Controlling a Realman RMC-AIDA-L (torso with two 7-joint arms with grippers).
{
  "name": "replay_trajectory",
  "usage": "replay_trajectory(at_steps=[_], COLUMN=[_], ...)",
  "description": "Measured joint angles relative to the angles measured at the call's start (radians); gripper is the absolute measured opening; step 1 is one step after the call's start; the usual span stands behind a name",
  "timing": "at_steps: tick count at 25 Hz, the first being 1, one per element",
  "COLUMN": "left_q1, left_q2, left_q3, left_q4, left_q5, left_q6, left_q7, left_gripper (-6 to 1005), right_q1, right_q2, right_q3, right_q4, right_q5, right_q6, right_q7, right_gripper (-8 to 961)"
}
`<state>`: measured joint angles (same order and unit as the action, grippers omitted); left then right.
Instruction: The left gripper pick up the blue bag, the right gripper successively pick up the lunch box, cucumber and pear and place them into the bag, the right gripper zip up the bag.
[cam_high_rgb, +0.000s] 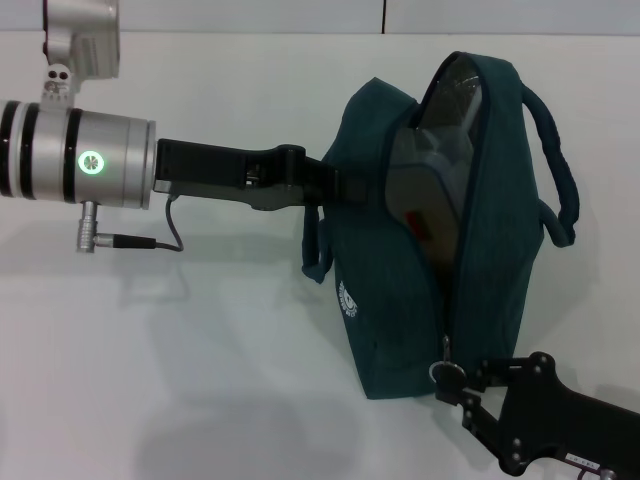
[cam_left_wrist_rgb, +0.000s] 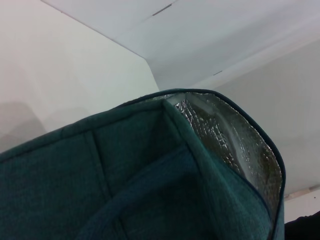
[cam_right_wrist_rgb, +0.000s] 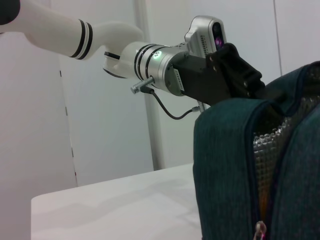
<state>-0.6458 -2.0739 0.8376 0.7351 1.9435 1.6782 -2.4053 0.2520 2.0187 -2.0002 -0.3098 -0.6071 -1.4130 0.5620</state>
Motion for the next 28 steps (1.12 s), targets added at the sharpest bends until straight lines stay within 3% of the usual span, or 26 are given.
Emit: replay_trajectory(at_steps=[2, 7, 16, 21, 28], left_q1=[0.000, -0.003, -0.002, 0.001, 0.002], left_q2=[0.000, -0.002, -0.001, 0.000, 0.000], left_q3=[0.000, 0.000, -0.001, -0.005, -0.005], left_q4=[0.000, 0.000, 0.000, 0.000, 0.000], left_q5=[0.000, 0.000, 0.000, 0.000, 0.000], left_q6=[0.000, 0.000, 0.000, -0.002, -0.004], left_q7=[0.000, 0.000, 0.000, 0.003, 0.011], left_gripper=[47, 49, 51, 53, 55], right_q1=[0.000, 0.002, -0.003, -0.017, -0.009], right_q2=[0.000, 0.000, -0.001, -0.006, -0.011], right_q3=[0.000, -0.001, 0.000, 0.006, 0.101], right_q4=[0.000, 0.000, 0.003, 0.065, 0.144], right_q5=[0.001, 0.012, 0.025, 0.069, 0.098], right_q6=[0.002, 0.003, -0.010, -0.131, -0.300], right_q7=[0.000, -0.001, 0.002, 0.001, 0.007], right_gripper=[139, 14, 11, 10, 10])
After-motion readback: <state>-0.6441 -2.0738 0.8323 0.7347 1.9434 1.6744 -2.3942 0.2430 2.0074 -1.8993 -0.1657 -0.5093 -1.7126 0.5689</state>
